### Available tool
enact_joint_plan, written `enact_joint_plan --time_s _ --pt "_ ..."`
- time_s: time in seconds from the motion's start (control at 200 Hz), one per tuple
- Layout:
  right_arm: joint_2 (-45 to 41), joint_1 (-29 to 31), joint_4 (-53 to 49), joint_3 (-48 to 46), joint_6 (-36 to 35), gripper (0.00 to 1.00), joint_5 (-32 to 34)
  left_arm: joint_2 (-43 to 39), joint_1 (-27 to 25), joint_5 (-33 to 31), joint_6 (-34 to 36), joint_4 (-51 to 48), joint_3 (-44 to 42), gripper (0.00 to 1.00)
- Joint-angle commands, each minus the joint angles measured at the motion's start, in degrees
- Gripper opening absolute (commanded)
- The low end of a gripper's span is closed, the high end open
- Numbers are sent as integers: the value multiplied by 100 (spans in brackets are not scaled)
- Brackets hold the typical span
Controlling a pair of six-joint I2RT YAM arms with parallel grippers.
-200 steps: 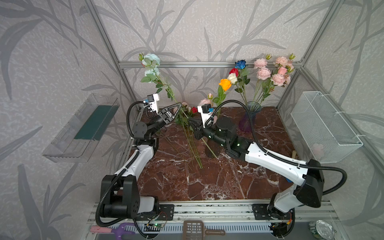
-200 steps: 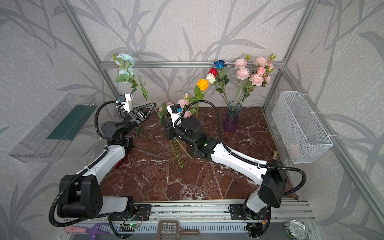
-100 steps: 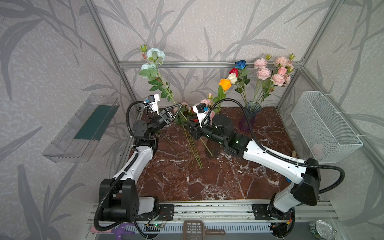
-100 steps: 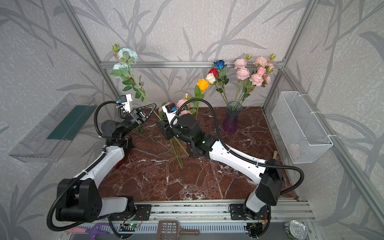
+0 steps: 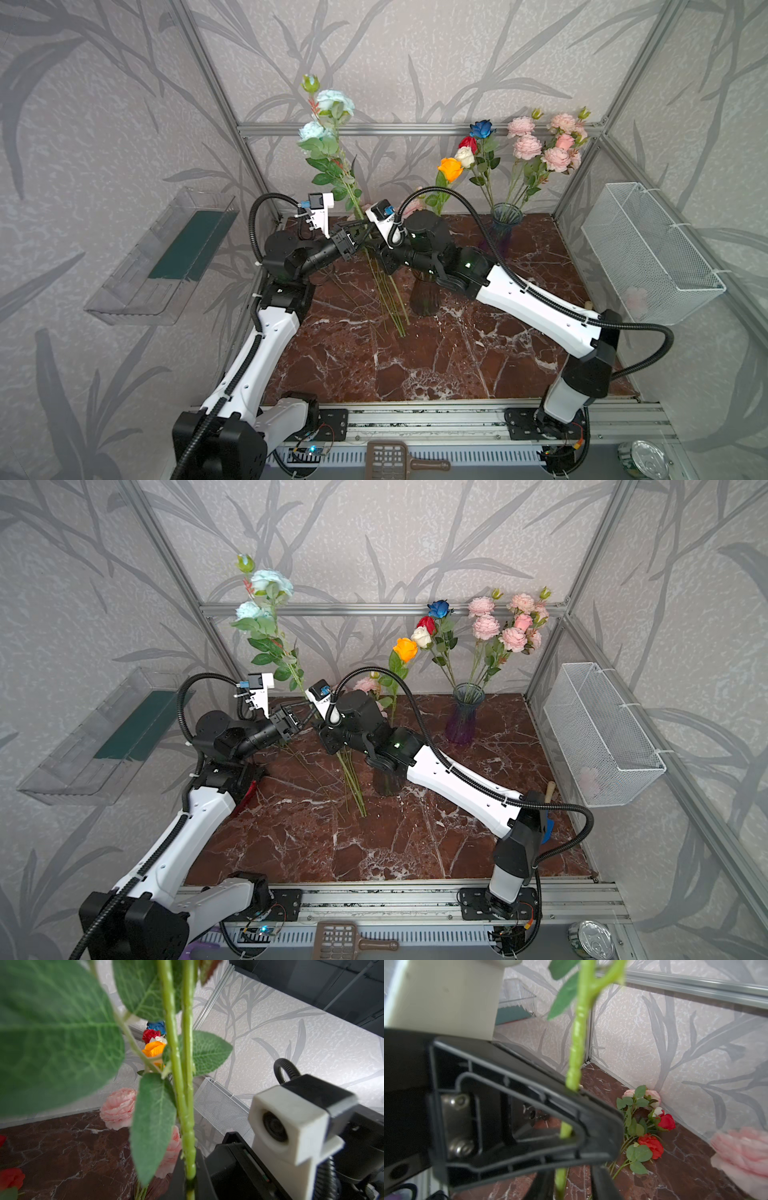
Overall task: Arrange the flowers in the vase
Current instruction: 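Raise the pale blue rose with the right gripper toward the mauve vase, then lower the pale blue rose stem into the mauve vase with the right gripper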
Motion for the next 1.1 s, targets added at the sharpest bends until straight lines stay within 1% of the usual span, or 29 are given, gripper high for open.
enact_joint_plan --time_s 0.0,0.065,0.145,0.165,0.185,0.215,0.255,0.285,0.295,0.31,0.33,0.35,0.385,0.425,0.475,0.53,0.675,0.82,0.87,0.92,0.975,1.05,1.095 --pt "33 114 -291 108 -137 10 27 -91 -55 -49 456 -341 186 0" --pt "-30 166 -172 3 -128 0 68 -109 -60 -60 477 -362 189 0" --pt "-106 221 -19 -135 -122 0 107 -118 -62 -86 469 -347 178 1" --pt "-121 222 12 -158 -115 0 113 -127 -63 -86 457 -323 167 6" --pt "-132 225 36 -187 -94 0 106 -131 -63 -97 434 -289 155 15" --pt "-160 226 87 -232 -45 0 92 -149 -60 -122 392 -218 119 32" --pt "-180 226 157 -305 15 0 80 -189 -56 -181 312 -63 53 51" --pt "-179 222 217 -364 58 0 80 -233 -52 -259 243 98 -42 63" --pt "-182 222 231 -390 72 0 79 -251 -51 -298 218 153 -72 70" --pt "-179 222 261 -420 84 0 85 -289 -51 -362 190 231 -121 79" --pt "-335 222 296 -473 108 0 102 -338 -51 -466 154 344 -205 84" --pt "-389 222 340 -526 120 0 118 -399 -51 -597 126 463 -290 86" --pt "-456 222 406 -632 147 0 175 -502 -51 -862 58 678 -468 88" --pt "-566 224 526 -781 150 0 255 -595 -82 -1305 -138 1030 -741 88" --pt "-723 222 687 -995 146 0 411 -643 -106 -1876 -547 1588 -1124 86" --pt "-884 222 868 -1204 155 0 593 -698 -91 -2267 -787 1981 -1407 86" --pt "-1268 222 1284 -1575 146 0 990 -1094 -38 -2825 -522 1464 -1497 86" --pt "-1556 222 1816 -1708 -77 0 1364 -1447 -25 -3687 -469 1176 -1752 86" --pt "-1643 222 2071 -1717 -221 0 1495 -1514 -5 -3992 -492 883 -1759 85" --pt "-1722 222 2332 -1697 -411 0 1595 -1530 34 -4155 -530 735 -1767 85" --pt "-1778 222 2619 -1654 -691 0 1687 -1488 91 -4173 -593 752 -1785 85" --pt "-1770 207 2884 -1520 -1102 0 1848 -1375 132 -4039 -682 852 -1778 85" --pt "-1736 149 2949 -1428 -1230 0 1900 -1305 142 -3945 -723 863 -1752 85"
